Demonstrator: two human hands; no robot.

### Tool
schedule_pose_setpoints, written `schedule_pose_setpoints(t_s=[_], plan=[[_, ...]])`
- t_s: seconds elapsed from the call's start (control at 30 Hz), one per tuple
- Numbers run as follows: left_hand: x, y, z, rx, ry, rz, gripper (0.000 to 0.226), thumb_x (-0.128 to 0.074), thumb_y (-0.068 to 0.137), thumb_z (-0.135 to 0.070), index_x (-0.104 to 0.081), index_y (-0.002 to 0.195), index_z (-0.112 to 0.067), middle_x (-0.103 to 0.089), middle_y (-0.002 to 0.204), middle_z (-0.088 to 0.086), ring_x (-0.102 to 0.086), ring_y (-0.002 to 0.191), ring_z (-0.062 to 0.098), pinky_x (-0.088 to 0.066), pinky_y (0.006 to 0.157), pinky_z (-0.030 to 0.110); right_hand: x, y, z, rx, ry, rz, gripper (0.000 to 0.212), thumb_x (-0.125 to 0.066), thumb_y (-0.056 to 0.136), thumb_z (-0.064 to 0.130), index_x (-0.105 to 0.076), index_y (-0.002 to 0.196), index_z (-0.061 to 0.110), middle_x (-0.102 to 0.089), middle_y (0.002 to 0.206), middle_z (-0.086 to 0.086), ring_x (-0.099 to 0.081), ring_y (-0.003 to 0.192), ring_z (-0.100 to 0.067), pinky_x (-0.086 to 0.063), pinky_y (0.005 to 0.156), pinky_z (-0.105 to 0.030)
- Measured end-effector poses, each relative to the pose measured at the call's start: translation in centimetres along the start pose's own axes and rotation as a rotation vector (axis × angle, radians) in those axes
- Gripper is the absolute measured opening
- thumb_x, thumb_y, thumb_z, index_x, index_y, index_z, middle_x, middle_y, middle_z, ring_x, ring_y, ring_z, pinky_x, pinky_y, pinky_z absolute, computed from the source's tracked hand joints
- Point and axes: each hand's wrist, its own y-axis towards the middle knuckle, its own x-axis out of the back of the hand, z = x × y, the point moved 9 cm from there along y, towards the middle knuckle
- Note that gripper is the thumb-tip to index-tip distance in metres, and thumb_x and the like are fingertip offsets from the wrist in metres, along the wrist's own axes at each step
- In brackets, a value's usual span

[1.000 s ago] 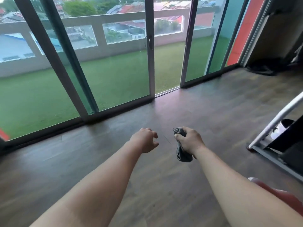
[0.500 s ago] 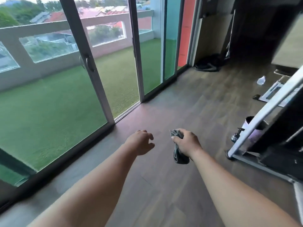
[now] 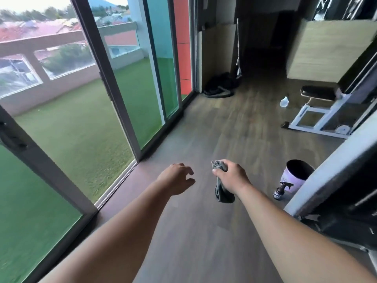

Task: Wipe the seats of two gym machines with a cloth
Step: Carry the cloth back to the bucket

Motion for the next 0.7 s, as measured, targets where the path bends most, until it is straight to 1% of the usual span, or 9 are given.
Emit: schedule_pose_setpoints(t_s=[0.2, 0.27, 0.4, 0.53, 0.63, 0.7], plan=[[1.8, 17.5, -0.3, -0.115, -0.014, 0.045, 0.039, -0.063, 0.097, -0.05, -0.066, 0.132, -0.033, -0.065, 0.131, 0.0, -0.057, 0.127, 0.024, -0.052, 0.1, 0.038, 3.1, 14.9, 0.4, -0.071, 0.026, -0.1, 0.034, -0.07, 0.087, 0.034, -0.07, 0.12, 0.026, -0.074, 0.108, 0.001, -0.065, 0.105, -0.023, -0.042, 0.082, -0.026], [1.9, 23.6, -0.8, -0.175, -0.01, 0.062, 0.039, -0.062, 0.097, -0.05, -0.066, 0.132, -0.033, -0.065, 0.132, -0.001, -0.057, 0.126, 0.024, -0.052, 0.1, 0.038, 4.1, 19.6, 0.2, -0.095, 0.04, -0.151, 0.035, -0.07, 0.087, 0.035, -0.069, 0.121, 0.026, -0.074, 0.11, 0.001, -0.065, 0.105, -0.023, -0.042, 0.083, -0.026], [2.3, 35.1, -3.1, -0.308, 0.006, 0.123, 0.038, -0.06, 0.097, -0.051, -0.066, 0.13, -0.033, -0.065, 0.132, -0.002, -0.059, 0.123, 0.024, -0.052, 0.101, 0.04, 7.0, 27.5, -1.1, -0.181, 0.087, -0.279, 0.03, -0.07, 0.087, 0.032, -0.071, 0.117, 0.025, -0.074, 0.107, 0.0, -0.064, 0.102, -0.023, -0.041, 0.08, -0.026], [2.5, 44.9, -6.8, -0.431, 0.058, 0.19, 0.038, -0.06, 0.097, -0.05, -0.067, 0.13, -0.032, -0.067, 0.129, -0.001, -0.06, 0.124, 0.023, -0.052, 0.1, 0.038, 11.3, 33.6, -3.4, -0.28, 0.116, -0.393, 0.03, -0.071, 0.086, 0.031, -0.072, 0.115, 0.025, -0.075, 0.107, 0.0, -0.066, 0.103, -0.023, -0.045, 0.082, -0.027], [1.8, 51.8, -11.5, -0.524, 0.068, 0.219, 0.038, -0.061, 0.097, -0.048, -0.068, 0.129, -0.031, -0.069, 0.128, 0.0, -0.06, 0.124, 0.024, -0.052, 0.101, 0.037, 15.5, 37.5, -6.6, -0.34, 0.134, -0.501, 0.029, -0.072, 0.084, 0.032, -0.073, 0.111, 0.024, -0.076, 0.103, 0.001, -0.067, 0.1, -0.022, -0.048, 0.084, -0.029], [0.7, 55.9, -15.3, -0.571, 0.059, 0.245, 0.037, -0.061, 0.096, -0.047, -0.068, 0.128, -0.03, -0.07, 0.128, 0.0, -0.062, 0.123, 0.024, -0.052, 0.1, 0.035, 18.7, 40.0, -9.0, -0.365, 0.134, -0.565, 0.024, -0.072, 0.084, 0.032, -0.072, 0.106, 0.022, -0.075, 0.099, 0.001, -0.067, 0.097, -0.023, -0.047, 0.08, -0.029]])
